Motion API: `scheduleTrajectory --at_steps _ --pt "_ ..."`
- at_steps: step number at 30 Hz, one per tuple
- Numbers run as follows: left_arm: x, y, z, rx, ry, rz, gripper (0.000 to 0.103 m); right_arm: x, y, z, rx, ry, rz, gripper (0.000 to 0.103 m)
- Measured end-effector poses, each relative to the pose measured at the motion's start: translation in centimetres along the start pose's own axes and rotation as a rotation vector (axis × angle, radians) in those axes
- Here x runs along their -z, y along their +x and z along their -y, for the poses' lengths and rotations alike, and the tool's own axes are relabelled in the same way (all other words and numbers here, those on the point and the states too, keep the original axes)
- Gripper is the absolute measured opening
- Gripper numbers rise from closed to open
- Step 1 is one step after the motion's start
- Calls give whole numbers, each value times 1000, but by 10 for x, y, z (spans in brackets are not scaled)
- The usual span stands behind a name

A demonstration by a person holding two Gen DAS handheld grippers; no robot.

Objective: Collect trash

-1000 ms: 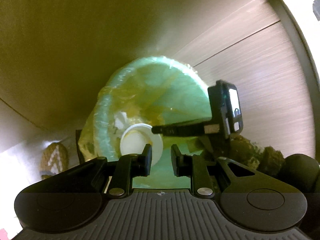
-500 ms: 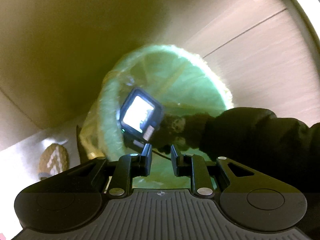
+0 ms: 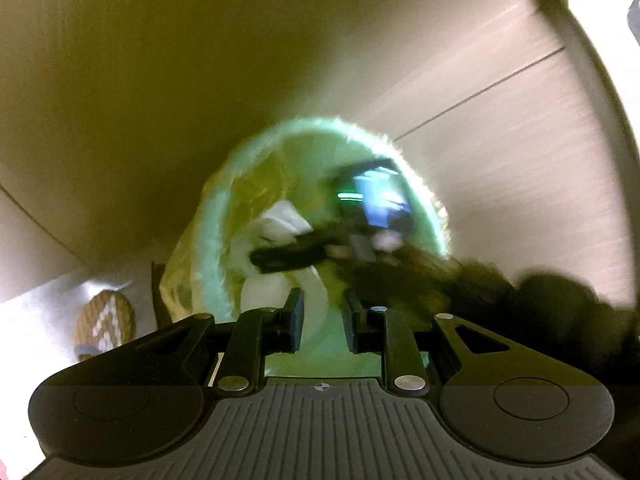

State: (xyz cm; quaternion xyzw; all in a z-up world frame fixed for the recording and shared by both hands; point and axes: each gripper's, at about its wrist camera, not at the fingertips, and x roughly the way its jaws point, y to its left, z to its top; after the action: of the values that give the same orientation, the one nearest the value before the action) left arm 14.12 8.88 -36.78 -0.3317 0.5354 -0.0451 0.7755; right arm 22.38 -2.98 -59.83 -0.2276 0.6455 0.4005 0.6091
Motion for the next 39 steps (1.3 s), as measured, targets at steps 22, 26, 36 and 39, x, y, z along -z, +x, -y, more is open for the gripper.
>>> scheduleTrajectory --at_steps 22,26,36,39 --pt "-82 -164 138 52 358 72 23 105 -389 -38 297 517 386 71" --pt "-122 -207 152 105 406 205 23 106 -451 -46 364 625 516 71" --pt "-197 -263 117 83 423 392 24 66 -531 -89 455 718 732 79" --pt "-219 -271 98 97 427 432 24 35 -537 -102 469 712 770 80"
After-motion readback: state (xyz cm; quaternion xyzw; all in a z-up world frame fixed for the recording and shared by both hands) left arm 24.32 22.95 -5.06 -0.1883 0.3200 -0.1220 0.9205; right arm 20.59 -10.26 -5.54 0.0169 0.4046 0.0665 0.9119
